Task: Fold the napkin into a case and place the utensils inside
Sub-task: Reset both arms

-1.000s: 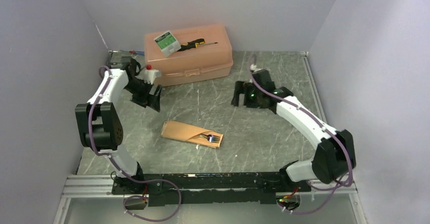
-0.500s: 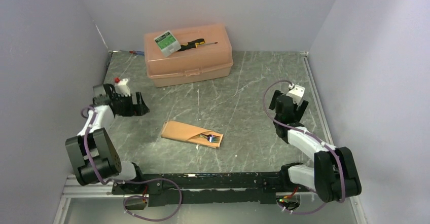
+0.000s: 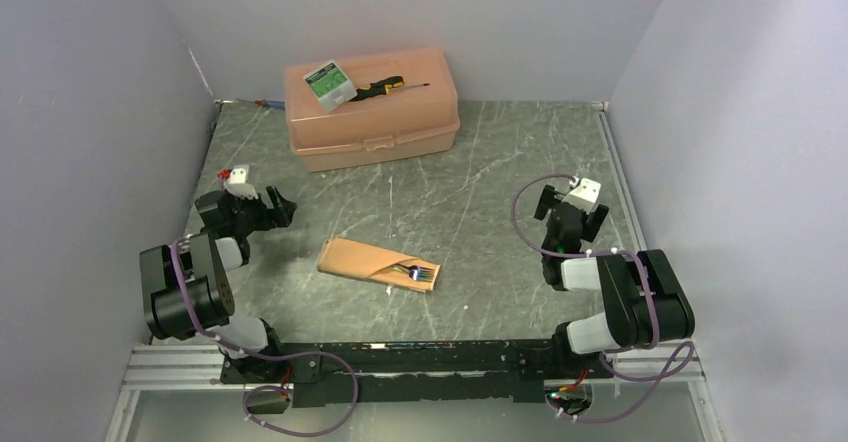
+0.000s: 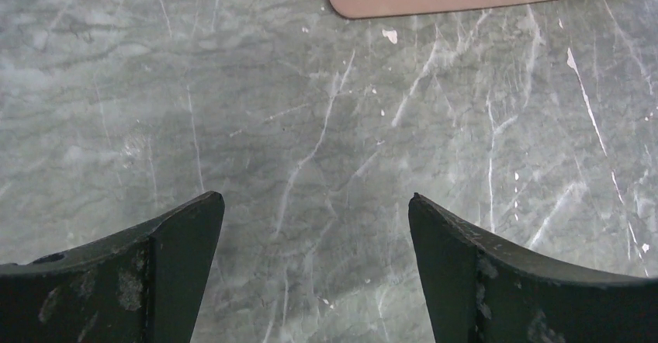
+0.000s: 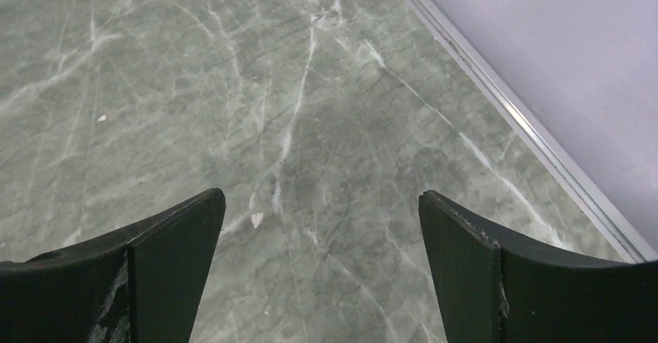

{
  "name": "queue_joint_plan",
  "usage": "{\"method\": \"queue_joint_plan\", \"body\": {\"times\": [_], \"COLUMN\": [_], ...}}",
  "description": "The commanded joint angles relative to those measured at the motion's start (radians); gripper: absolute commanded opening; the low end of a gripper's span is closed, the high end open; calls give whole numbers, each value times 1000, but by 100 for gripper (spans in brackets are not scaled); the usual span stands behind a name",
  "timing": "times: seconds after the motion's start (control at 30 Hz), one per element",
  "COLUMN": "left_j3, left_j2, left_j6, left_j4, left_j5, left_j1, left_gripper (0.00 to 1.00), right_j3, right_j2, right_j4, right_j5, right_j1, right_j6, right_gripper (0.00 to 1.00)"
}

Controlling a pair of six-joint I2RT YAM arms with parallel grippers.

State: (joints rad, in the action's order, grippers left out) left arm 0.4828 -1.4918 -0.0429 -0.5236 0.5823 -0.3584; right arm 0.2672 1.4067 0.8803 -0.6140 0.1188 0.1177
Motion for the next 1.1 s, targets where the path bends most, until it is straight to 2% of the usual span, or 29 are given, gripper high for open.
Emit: {"method": "queue_joint_plan", "body": {"times": [0.0,0.07,0.13,0.17,0.23,0.27,0.3,0.33,0.37,0.4,0.43,0.5,0.57,0.63,0.7,0.8,0.87,1.07], "left_j3": [-77,-112,-151,-151,-159,-177,-195,-192,-157,-119,-107,-81,-101,-87,-98,-89,-98,-97], "left_j2": [-42,-66,-109,-92,-60,-87,-135,-153,-112,-104,-148,-118,-147,-121,-146,-125,-142,-141], "left_j6": [-79,-69,-71,-42,23,69,84,98,123,115,79,87,68,80,66,75,68,69], "left_j4": [-378,-449,-587,-545,-496,-539,-647,-652,-499,-428,-485,-377,-474,-390,-463,-402,-452,-448], "left_j5": [19,-1,-5,-15,-83,-127,-167,-215,-248,-274,-266,-251,-241,-243,-242,-240,-242,-242], "left_j1": [2,11,29,44,100,141,180,213,233,236,218,204,203,202,202,202,201,201], "left_gripper": [95,95,95,95,95,95,95,95,95,95,95,95,95,95,95,95,95,95], "right_j3": [-42,-71,-82,-76,-51,-38,-25,-14,-3,-4,-7,-19,-16,-22,-23,-22,-18,-10], "right_j2": [21,28,55,81,79,76,85,86,78,76,77,66,66,71,71,72,74,77], "right_j4": [242,294,344,378,304,276,269,239,205,204,221,229,216,236,246,242,237,224], "right_j5": [145,168,211,231,246,264,286,312,344,362,364,357,355,356,350,352,356,363], "right_j1": [-17,-18,-18,-17,-24,-34,-50,-70,-90,-103,-105,-104,-102,-103,-101,-102,-102,-103], "right_j6": [-65,-73,-105,-130,-121,-119,-98,-84,-66,-59,-63,-67,-65,-70,-72,-72,-72,-68], "right_gripper": [100,100,100,100,100,100,100,100,100,100,100,100,100,100,100,100,100,100]}}
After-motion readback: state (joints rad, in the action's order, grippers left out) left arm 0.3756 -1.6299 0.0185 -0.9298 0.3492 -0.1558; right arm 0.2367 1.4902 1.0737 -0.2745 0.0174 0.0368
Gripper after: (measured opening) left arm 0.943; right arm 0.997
